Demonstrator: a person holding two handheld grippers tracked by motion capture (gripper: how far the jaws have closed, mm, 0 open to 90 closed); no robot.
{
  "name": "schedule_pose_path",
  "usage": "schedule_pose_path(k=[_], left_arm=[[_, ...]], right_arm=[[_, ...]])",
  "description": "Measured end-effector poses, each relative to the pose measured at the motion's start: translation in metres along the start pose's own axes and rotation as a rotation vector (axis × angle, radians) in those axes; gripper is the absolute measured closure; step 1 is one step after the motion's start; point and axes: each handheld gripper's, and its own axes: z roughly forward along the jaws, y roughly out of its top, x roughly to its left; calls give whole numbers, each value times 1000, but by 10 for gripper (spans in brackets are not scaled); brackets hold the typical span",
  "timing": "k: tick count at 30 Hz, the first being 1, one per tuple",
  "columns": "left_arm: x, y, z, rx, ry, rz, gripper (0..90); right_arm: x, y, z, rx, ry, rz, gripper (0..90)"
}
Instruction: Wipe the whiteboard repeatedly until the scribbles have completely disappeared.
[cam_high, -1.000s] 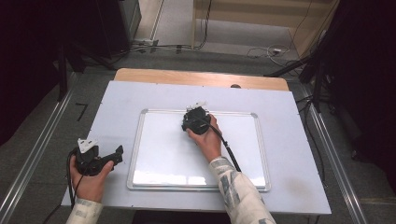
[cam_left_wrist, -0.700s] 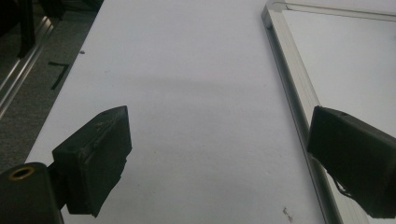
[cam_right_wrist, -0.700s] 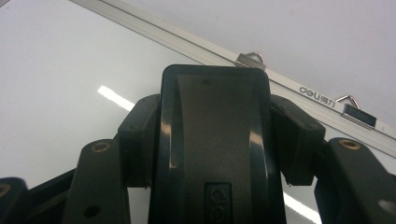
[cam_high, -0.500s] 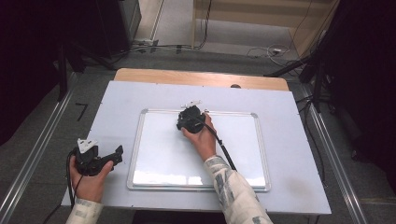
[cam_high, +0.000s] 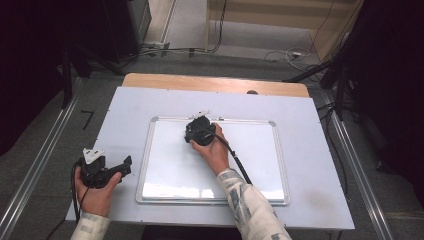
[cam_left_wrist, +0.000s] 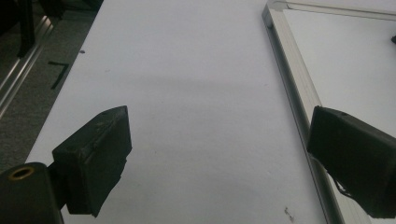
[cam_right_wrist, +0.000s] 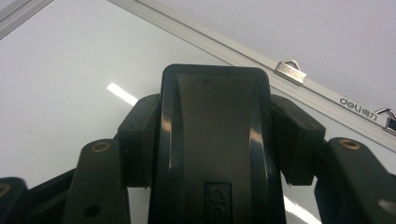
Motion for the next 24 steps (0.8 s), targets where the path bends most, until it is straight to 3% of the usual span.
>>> schedule_pose_path(k=[7, 24], left_arm=[[0, 0, 0, 1, 0, 1, 71], [0, -1, 0, 3, 0, 1, 71]], right_arm=[[-6, -7, -6, 2, -1, 5, 391], [-47, -15, -10, 11, -58, 80, 391]])
